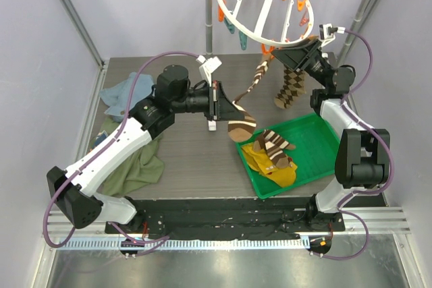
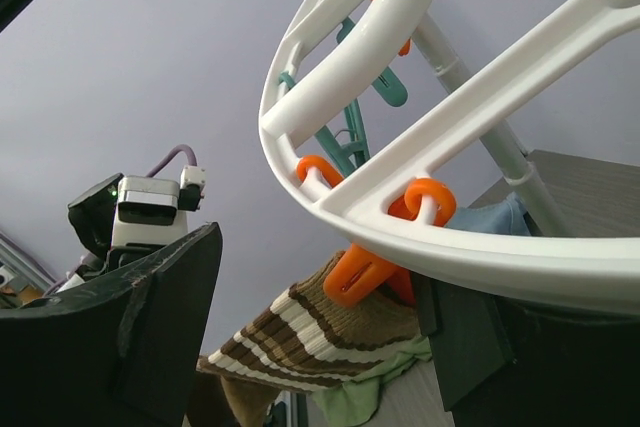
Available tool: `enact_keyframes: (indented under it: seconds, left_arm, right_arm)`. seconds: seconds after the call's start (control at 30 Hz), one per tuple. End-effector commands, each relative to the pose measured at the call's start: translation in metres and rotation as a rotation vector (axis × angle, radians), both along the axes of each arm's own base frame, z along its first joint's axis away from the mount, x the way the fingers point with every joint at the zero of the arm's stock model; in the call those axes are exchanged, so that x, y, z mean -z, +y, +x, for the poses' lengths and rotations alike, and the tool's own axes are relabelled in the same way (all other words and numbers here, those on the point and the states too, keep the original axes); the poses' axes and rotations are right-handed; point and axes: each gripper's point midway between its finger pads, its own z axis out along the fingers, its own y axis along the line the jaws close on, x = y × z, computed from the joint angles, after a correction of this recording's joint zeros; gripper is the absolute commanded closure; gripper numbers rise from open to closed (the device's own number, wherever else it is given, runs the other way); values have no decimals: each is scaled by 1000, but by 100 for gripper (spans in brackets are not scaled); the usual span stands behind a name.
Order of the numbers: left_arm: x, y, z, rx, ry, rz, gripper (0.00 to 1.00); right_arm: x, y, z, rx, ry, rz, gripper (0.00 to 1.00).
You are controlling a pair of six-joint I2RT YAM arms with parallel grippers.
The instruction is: Remove the socks clipped to the hanger
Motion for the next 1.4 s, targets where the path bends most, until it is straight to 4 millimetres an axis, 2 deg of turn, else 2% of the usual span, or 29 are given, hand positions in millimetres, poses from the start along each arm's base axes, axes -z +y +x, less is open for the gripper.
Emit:
enact_keyframes:
  seconds: [0.0, 0.13, 0.2, 0.23, 0.3, 0.33, 0.37, 0.4, 0.43, 0.47, 0.5, 0.53, 0.57, 0.6, 0.67, 0.7, 0.9, 1.0, 1.03, 1.2, 1.37]
  left_arm:
    - [-27, 8, -1, -14, -32, -40, 100]
    - [-24, 9, -1, -13, -29, -32, 100]
    - [-22, 9, 1, -18, -42, -25, 100]
    - [-19, 8, 2, -19, -59, -17, 100]
    - [-15, 8, 6, -37, -80, -4, 100]
    - [-11, 8, 9, -43, -99, 9, 100]
    - [-7, 8, 14, -68, -112, 24, 100]
    - [-3, 5, 14, -68, -122, 35, 100]
    - [0, 5, 16, -71, -148, 47, 100]
    - [5, 5, 22, -103, -162, 66, 100]
    - [8, 2, 20, -104, -175, 75, 100]
    - [11, 1, 21, -115, -201, 89, 100]
    - [14, 1, 28, -150, -220, 102, 100]
    - [20, -2, 27, -153, -229, 113, 100]
    - [19, -5, 30, -174, -263, 100, 100]
    - [28, -6, 32, -201, -270, 116, 100]
    - [34, -21, 31, -251, -377, 117, 100]
    - [38, -24, 29, -266, -400, 112, 100]
    - [36, -26, 29, -274, -415, 105, 100]
    - [37, -35, 26, -283, -427, 85, 100]
    - [46, -46, 22, -243, -398, 88, 100]
  right_arm:
    - [-51, -6, -54, 34, -402, 31, 15]
    - [-41, -16, -45, 42, -264, 127, 10]
    - [-40, -18, -49, 34, -216, 159, 9]
    - [-29, -18, -51, 41, -179, 159, 9]
    - [-14, -18, -44, 86, -113, 121, 9]
    - [-13, -18, -51, 117, -110, 95, 9]
    - [-6, -19, -46, 175, -124, 41, 10]
    - [12, -23, -31, 225, 8, 7, 10]
    - [4, -25, -39, 264, 5, -23, 10]
    - [7, -29, -38, 334, -26, -100, 10]
    - [22, -36, -27, 396, 111, -138, 10]
    - [10, -41, -38, 445, 108, -160, 9]
    - [13, -48, -36, 503, 148, -190, 8]
    - [23, -62, -33, 592, 261, -237, 7]
    - [17, -73, -42, 666, 307, -263, 6]
    - [19, -76, -48, 679, 368, -300, 7]
    - [6, -105, -62, 871, 475, -363, 18]
    - [9, -115, -60, 923, 526, -400, 21]
    - [11, -114, -58, 923, 535, -409, 23]
    - [18, -76, -52, 826, 505, -458, 24]
    - [24, -17, -60, 645, 456, -456, 24]
